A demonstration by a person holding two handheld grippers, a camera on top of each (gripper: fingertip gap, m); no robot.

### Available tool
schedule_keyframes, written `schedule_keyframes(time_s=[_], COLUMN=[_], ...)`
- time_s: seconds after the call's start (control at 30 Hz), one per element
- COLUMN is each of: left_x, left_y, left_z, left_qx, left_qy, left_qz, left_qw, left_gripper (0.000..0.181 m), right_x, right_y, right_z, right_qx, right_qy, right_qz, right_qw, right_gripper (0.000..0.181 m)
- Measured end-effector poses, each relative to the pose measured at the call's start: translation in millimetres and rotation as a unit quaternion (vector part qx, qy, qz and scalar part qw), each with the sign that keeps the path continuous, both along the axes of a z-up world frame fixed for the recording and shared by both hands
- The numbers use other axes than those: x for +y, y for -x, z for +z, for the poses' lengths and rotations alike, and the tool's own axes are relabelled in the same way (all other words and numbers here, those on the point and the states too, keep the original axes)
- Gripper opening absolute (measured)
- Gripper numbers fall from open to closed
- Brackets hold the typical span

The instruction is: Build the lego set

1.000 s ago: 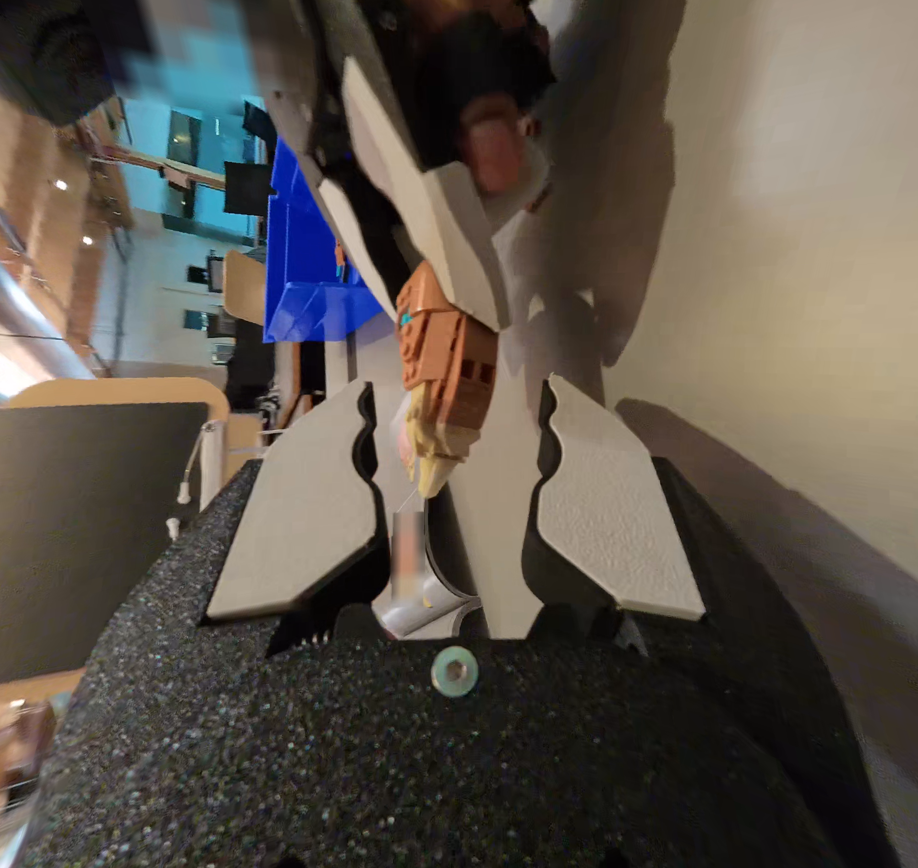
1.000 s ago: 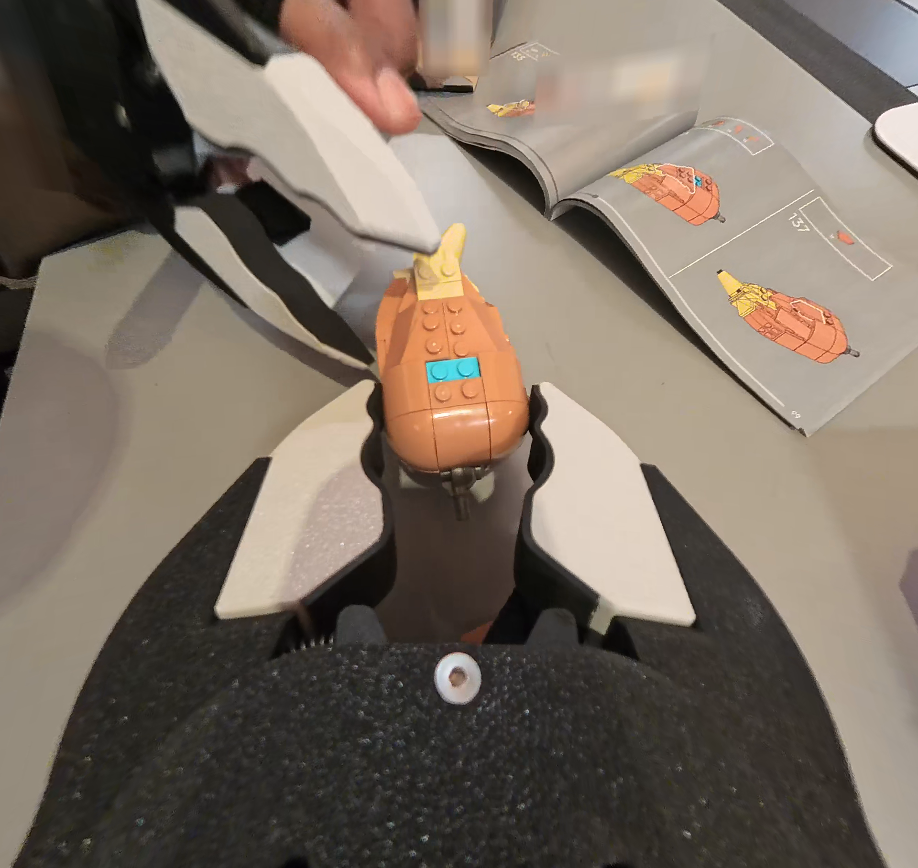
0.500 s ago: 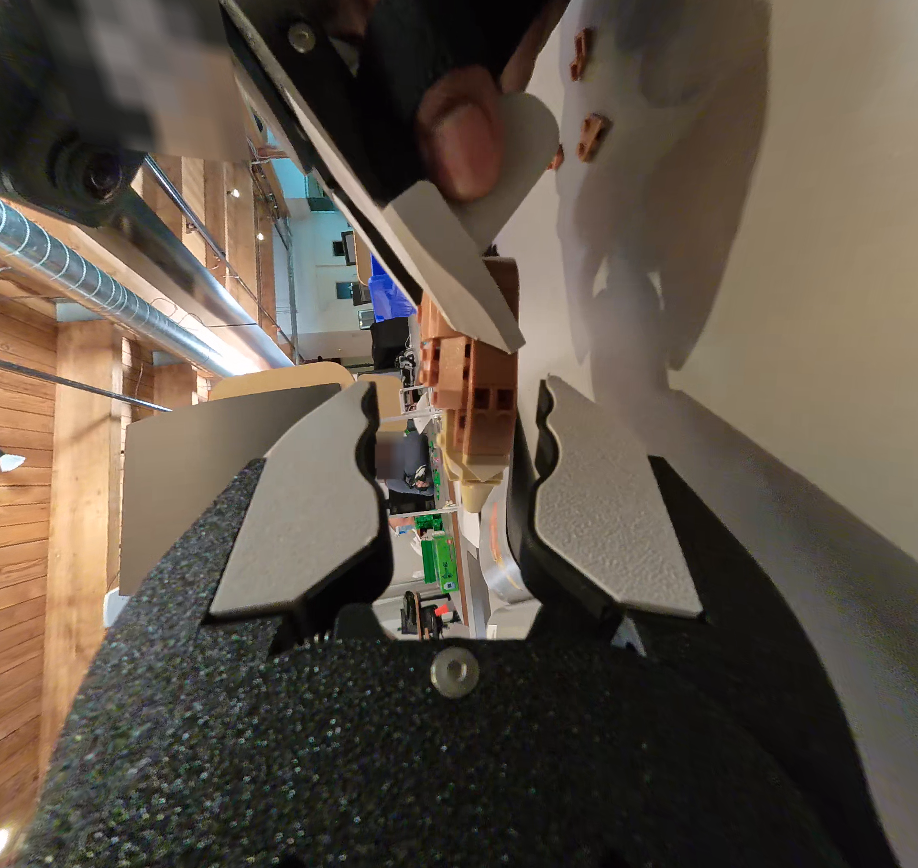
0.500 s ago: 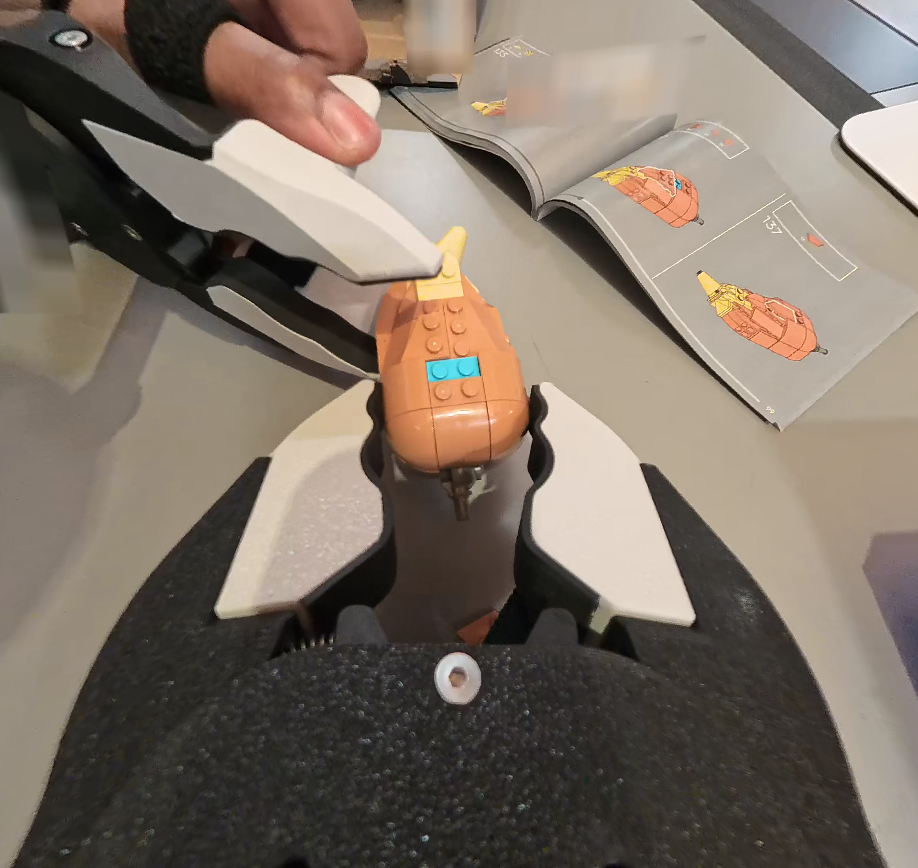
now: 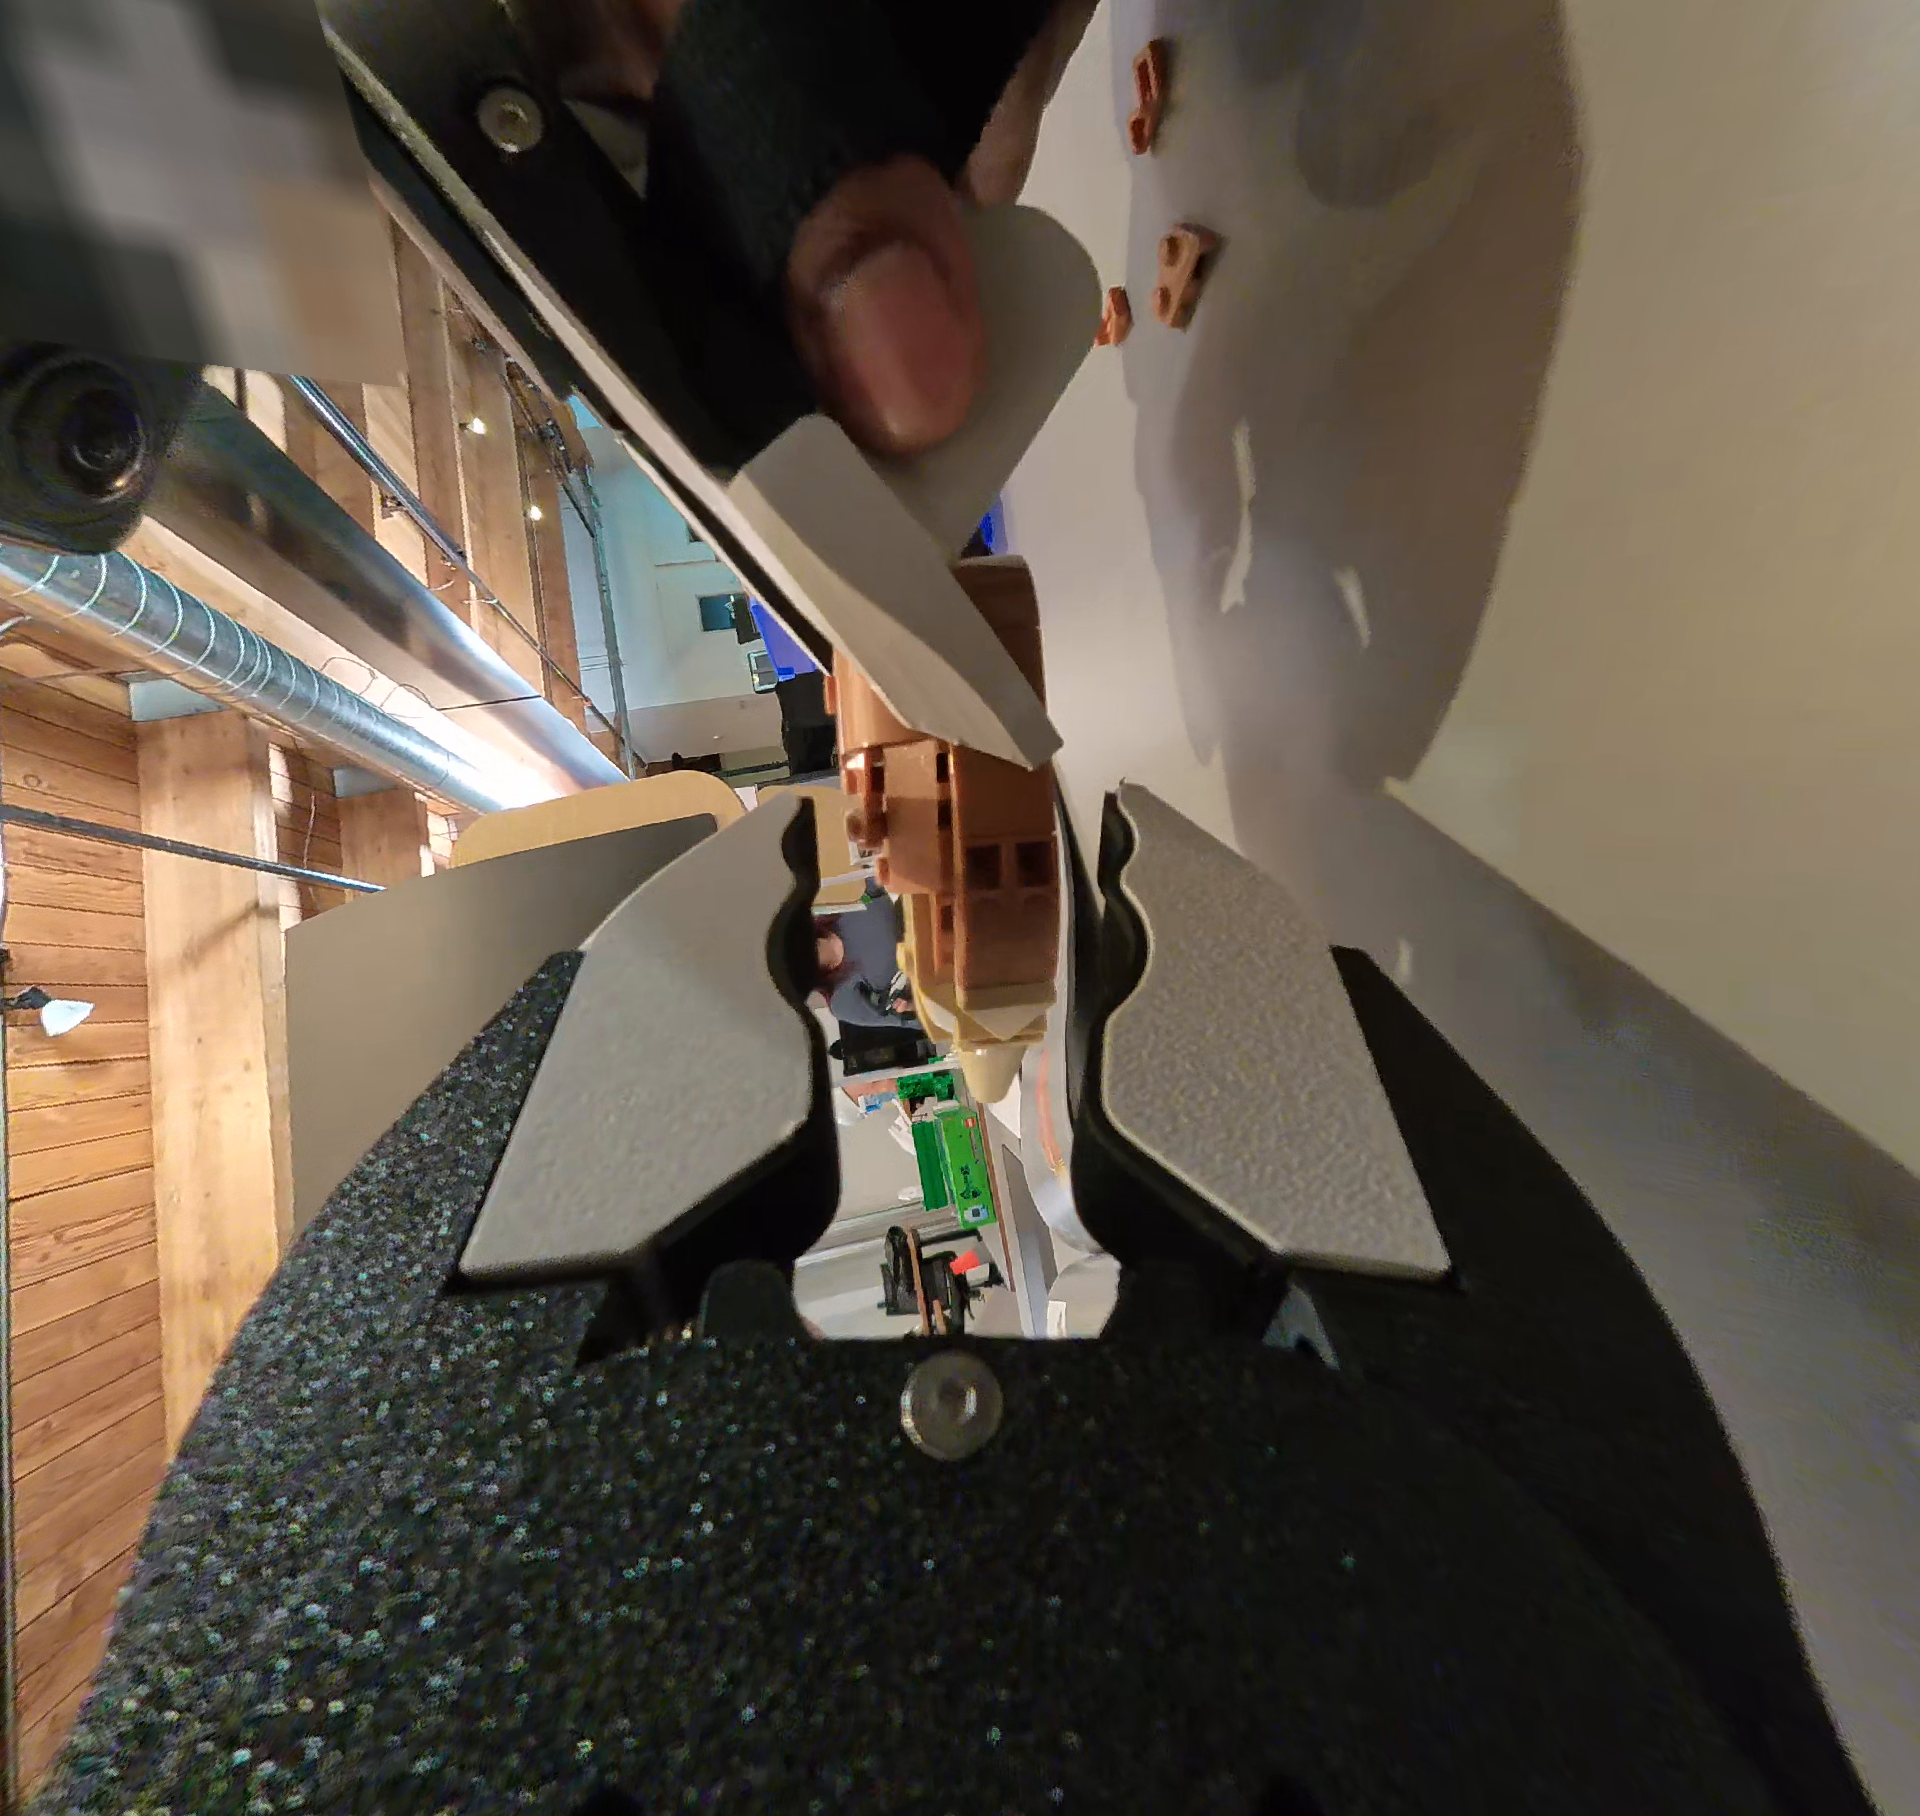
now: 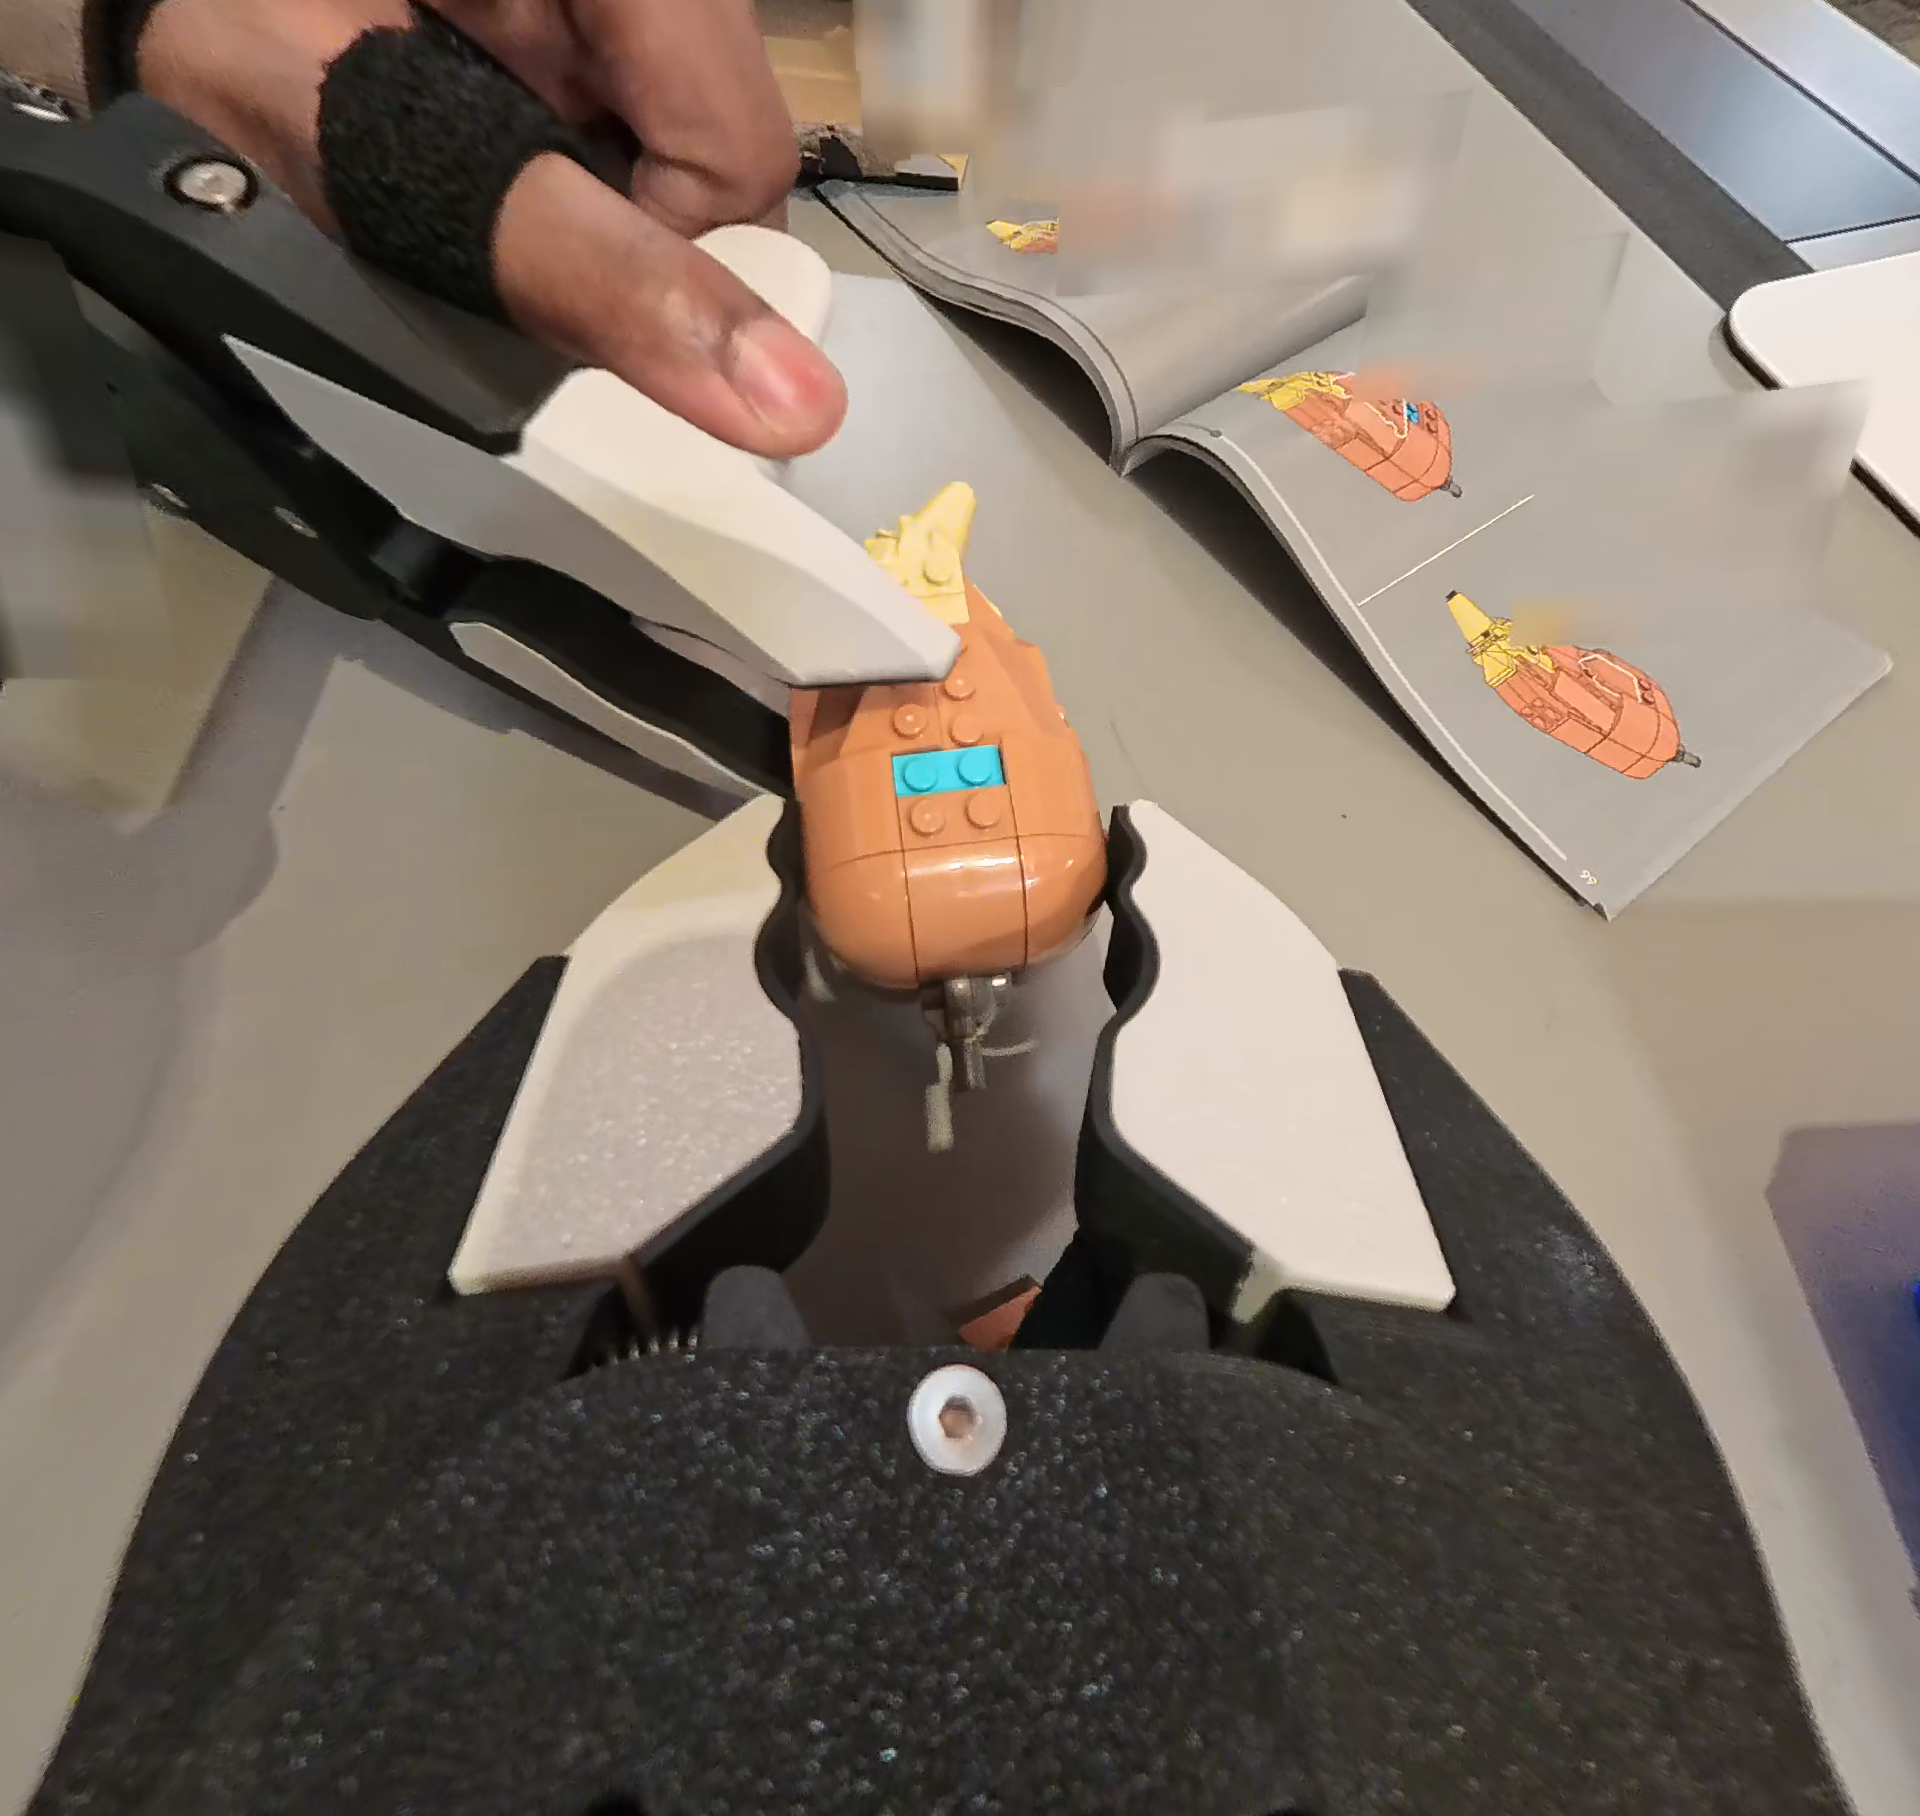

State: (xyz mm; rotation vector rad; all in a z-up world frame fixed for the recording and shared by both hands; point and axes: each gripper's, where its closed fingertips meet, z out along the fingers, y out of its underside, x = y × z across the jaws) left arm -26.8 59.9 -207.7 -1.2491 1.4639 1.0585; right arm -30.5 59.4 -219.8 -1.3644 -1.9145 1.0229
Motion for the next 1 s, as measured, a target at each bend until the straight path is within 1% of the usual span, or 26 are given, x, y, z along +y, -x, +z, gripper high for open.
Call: schedule_keyframes(time_s=[0.17, 0.3, 0.6, 1.0], left_x=[0.9, 2.0, 1.7, -0.5], left_y=[0.6, 1.4, 1.4, -0.1], left_z=[-1.1, 4.5, 10.9, 16.6], left_qx=[0.009, 0.018, 0.018, -0.007], left_qy=[-0.003, -0.027, -0.055, -0.052], left_qz=[0.001, 0.0, -0.005, -0.008], left_qw=[1.0, 0.999, 0.998, 0.999], left_gripper=[0.05, 0.04, 0.038, 0.037], right_x=[-1.7, -3.3, -3.6, -6.2], right_y=[1.0, 1.8, 2.8, 2.3], right_z=[3.4, 4.6, 11.6, 18.4], right_qx=[0.011, 0.016, 0.036, 0.057], right_qy=[-0.001, -0.003, -0.009, -0.003], right_qz=[0.001, 0.002, 0.002, 0.01], right_qw=[1.0, 1.0, 0.999, 0.998], right_gripper=[0.056, 0.056, 0.056, 0.056])
